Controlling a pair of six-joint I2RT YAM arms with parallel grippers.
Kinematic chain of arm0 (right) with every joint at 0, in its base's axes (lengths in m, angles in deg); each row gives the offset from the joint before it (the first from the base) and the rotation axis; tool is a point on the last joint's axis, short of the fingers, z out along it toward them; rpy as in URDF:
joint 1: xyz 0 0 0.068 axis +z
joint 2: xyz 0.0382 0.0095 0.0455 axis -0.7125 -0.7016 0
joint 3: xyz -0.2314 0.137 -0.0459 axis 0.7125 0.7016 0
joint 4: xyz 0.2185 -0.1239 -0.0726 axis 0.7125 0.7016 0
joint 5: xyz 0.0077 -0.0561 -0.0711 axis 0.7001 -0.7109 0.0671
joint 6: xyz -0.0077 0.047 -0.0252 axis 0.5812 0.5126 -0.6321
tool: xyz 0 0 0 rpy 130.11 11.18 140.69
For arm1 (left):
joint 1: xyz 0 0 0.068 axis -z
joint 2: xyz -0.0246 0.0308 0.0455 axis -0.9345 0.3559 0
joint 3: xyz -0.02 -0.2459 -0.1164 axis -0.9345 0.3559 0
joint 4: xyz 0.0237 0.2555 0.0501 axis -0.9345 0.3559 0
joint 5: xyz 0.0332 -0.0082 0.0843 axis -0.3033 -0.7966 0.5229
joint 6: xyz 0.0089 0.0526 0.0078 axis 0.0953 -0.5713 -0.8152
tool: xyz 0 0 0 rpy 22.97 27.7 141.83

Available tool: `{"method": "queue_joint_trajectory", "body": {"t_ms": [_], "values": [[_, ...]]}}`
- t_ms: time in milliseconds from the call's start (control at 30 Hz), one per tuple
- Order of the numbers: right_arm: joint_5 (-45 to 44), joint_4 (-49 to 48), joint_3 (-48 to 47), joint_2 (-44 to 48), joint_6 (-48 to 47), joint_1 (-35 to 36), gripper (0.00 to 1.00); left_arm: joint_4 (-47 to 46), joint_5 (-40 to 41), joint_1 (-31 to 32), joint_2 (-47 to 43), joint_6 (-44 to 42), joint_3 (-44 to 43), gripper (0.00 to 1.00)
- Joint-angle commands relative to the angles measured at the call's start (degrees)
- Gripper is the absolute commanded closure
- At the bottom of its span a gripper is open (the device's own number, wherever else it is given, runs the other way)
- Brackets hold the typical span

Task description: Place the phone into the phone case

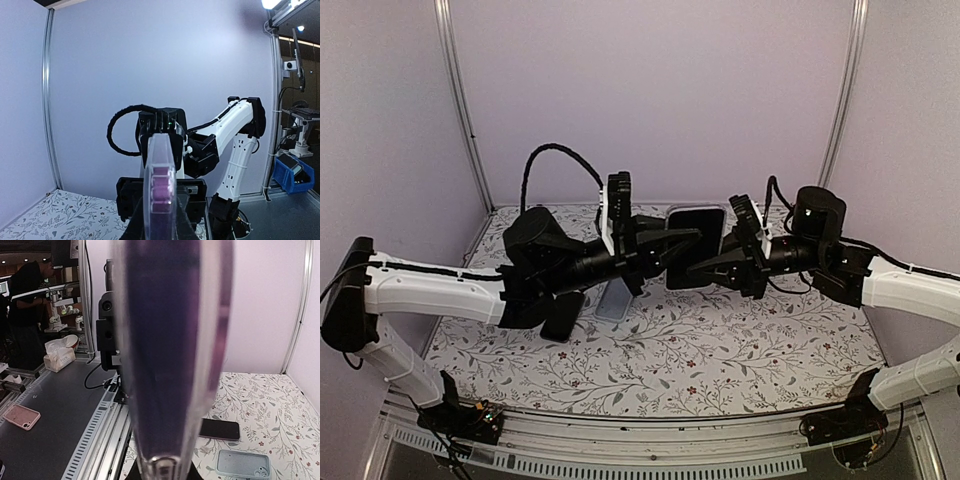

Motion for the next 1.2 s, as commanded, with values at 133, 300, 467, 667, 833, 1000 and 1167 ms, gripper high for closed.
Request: {"method": "queue_joint_trajectory", "body": {"t_ms": [133,300,467,667,833,1000,1167], "values": [[-26.7,-0.3,-1.6,0.1,4.7,2.8,0.01,-5.7,25.4,-0.2,1.5,9.8,3.1,1.0],[-49.5,3.5,-5.7,-4.5,4.1,11.3,0.01,-14.6,37.2,0.0,4.4,12.3,6.6,1.0],[-65.3,11.5,-13.1,-13.7,5.5,12.6,0.01,-20.9,40.1,1.0,6.6,15.3,8.1,1.0],[-61.9,9.8,-12.5,-16.7,6.3,12.6,0.01,-26.4,40.5,1.3,7.3,18.0,10.5,1.0],[-50.2,6.8,-6.1,-13.2,2.2,12.6,0.01,-29.0,42.9,0.5,5.6,16.5,12.9,1.0],[-49.3,3.9,-0.6,-6.1,-1.6,12.5,0.01,-25.6,42.7,-0.5,3.6,17.0,13.1,1.0],[-54.5,5.5,-4.7,-9.1,-1.1,12.5,0.01,-24.6,39.8,-0.4,5.6,19.5,11.6,1.0]]}}
